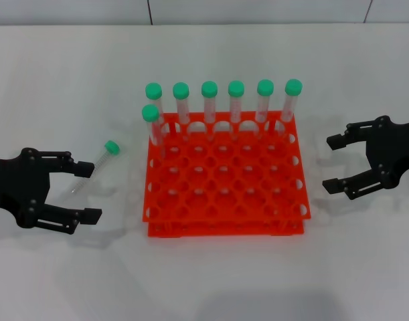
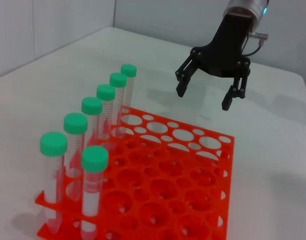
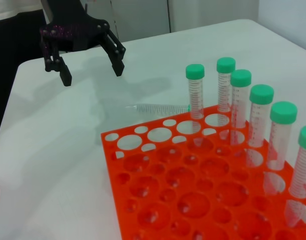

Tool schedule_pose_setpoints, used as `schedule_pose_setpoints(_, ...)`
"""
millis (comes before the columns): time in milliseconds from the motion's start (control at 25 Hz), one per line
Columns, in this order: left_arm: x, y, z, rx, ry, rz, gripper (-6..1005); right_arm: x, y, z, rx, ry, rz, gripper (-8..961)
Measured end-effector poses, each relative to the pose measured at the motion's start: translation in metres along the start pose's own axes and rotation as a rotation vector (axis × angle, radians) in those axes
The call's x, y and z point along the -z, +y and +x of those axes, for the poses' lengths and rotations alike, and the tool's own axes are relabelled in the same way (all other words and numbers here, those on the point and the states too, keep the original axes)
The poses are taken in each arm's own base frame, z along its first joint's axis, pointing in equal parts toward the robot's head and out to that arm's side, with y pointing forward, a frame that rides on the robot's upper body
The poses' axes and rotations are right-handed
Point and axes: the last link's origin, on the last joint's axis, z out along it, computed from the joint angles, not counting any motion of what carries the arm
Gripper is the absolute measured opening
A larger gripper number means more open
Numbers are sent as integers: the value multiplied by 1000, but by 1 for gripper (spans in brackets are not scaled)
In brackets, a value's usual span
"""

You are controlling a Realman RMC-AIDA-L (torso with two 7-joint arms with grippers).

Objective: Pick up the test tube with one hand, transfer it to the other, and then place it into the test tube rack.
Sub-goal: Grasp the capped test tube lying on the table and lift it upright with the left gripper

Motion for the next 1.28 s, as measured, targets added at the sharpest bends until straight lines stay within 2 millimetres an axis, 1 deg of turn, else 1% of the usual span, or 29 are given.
schedule_pose_setpoints(1120, 1, -1, -1, 13, -13, 4, 880, -4, 1, -1, -4, -6, -6, 868)
schedule_pose_setpoints(1280, 5, 0, 5, 31, -23, 0, 880, -5, 2, -1, -5, -7, -6, 868)
